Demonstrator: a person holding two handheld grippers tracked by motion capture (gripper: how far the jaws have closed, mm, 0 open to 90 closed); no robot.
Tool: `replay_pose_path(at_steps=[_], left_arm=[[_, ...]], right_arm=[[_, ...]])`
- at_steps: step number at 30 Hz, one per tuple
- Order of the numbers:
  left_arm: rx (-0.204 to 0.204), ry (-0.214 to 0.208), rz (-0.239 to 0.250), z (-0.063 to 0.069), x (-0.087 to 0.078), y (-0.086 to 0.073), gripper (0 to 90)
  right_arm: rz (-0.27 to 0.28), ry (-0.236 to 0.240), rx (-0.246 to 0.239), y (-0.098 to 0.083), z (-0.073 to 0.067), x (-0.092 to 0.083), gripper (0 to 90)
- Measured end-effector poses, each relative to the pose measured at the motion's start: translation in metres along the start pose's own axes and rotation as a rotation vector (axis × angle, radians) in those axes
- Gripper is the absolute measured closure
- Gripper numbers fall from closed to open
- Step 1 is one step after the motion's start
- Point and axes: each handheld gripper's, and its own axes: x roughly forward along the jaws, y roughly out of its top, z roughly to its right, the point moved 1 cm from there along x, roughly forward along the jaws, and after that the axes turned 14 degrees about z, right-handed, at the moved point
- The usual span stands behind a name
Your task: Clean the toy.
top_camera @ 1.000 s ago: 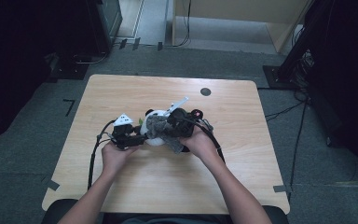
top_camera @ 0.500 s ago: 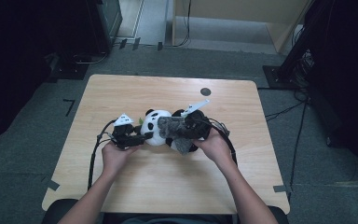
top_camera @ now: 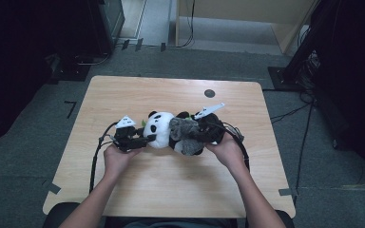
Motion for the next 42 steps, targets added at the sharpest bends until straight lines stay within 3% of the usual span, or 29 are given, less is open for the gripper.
replay_pose_path(at_steps=[6,10,13,18,25,27,30,31,38,42], left_arm=[[-0.006,0.001,0.002,0.0,0.0,0.0,45.0],[-0.015,0.0,0.005,0.0,0.001,0.0,44.7],[-0.017,0.002,0.005,0.0,0.001,0.0,44.5],[-0.014,0.004,0.007,0.0,0.001,0.0,44.2],[-0.015,0.006,0.008,0.001,0.0,0.001,44.0],[-0.012,0.007,0.008,0.002,0.0,0.001,44.0],[-0.01,0.006,0.005,0.002,0.0,0.001,43.9],[-0.008,0.008,0.006,0.002,0.0,0.001,43.9],[-0.009,0.014,-0.001,0.003,0.0,0.002,43.9],[-0.006,0.013,-0.005,0.003,0.0,0.001,43.9]], right_arm=[[0.006,-0.051,0.04,-0.004,0.012,-0.014,80.7],[0.024,-0.056,0.061,-0.002,0.015,-0.019,80.5],[0.054,-0.041,0.074,0.005,0.011,-0.021,80.5],[0.102,-0.018,0.039,0.027,-0.004,-0.017,80.4],[0.09,0.005,-0.013,0.056,-0.023,0.015,80.4],[0.073,0.015,-0.01,0.067,-0.029,0.034,80.4],[0.055,0.008,-0.019,0.072,-0.032,0.049,80.4],[0.041,0.006,-0.023,0.075,-0.034,0.062,80.5],[-0.004,0.007,-0.03,0.074,-0.042,0.098,80.4],[-0.01,0.0,-0.042,0.071,-0.046,0.106,80.3]])
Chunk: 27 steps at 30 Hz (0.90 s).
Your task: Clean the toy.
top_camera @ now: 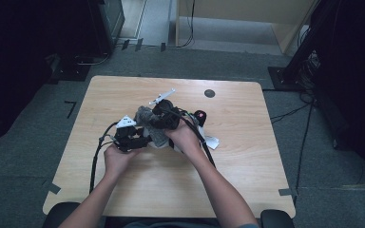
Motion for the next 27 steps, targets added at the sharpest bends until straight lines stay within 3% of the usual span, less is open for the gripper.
replay_pose_path(at_steps=[3,7,11,17,27], left_arm=[[0.011,0.004,-0.003,0.001,0.0,0.0,44.0],[0.016,-0.001,-0.008,0.001,0.0,-0.001,43.9],[0.017,-0.003,-0.013,0.001,0.0,-0.001,44.0],[0.002,-0.004,-0.012,0.0,0.0,-0.001,44.4],[0.003,-0.006,-0.01,0.0,0.0,-0.001,45.4]], right_arm=[[-0.005,-0.001,-0.029,-0.005,-0.003,0.0,80.4],[0.002,0.023,-0.011,-0.012,-0.002,-0.005,80.5],[-0.009,0.032,-0.022,-0.018,-0.003,-0.012,80.6],[-0.047,0.05,-0.035,-0.03,-0.001,-0.026,80.6],[-0.035,0.05,-0.022,-0.05,0.011,-0.057,80.8]])
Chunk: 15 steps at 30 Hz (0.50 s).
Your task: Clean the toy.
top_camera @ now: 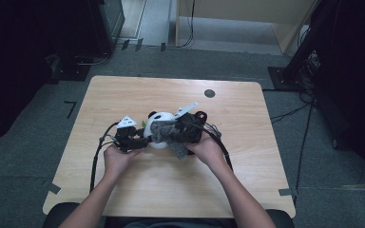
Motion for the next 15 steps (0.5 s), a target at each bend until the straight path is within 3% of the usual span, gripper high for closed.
replay_pose_path(at_steps=[4,15], left_arm=[[-0.001,0.0,0.001,0.0,0.0,0.0,45.6],[0.003,-0.006,0.002,0.001,0.001,0.0,45.8]], right_arm=[[0.035,-0.01,0.044,-0.012,0.013,-0.021,80.8],[0.08,-0.031,0.101,-0.028,0.031,-0.043,80.9]])
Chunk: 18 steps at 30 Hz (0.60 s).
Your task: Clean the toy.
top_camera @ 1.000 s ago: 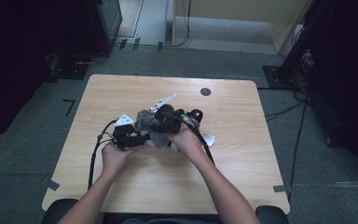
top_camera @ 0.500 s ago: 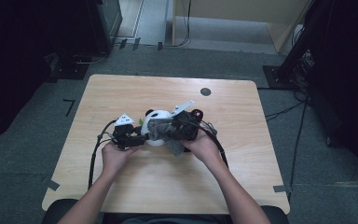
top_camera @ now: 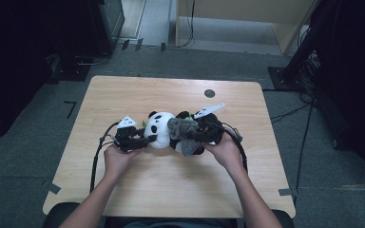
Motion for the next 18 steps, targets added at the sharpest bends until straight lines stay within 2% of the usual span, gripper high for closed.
replay_pose_path(at_steps=[7,12,14,18], left_arm=[[0.001,0.002,0.001,0.0,0.0,0.0,45.8],[-0.006,0.005,0.004,0.001,0.001,0.0,45.8],[-0.004,0.006,0.004,0.001,0.001,0.0,45.8],[-0.01,0.005,0.006,0.001,0.001,0.0,45.7]], right_arm=[[0.01,-0.022,0.019,-0.005,0.008,-0.012,81.0],[0.022,-0.062,0.037,-0.01,0.016,-0.023,80.8],[0.03,-0.065,0.02,-0.011,0.015,-0.024,80.8],[0.059,-0.063,0.023,-0.006,0.007,-0.027,80.8]])
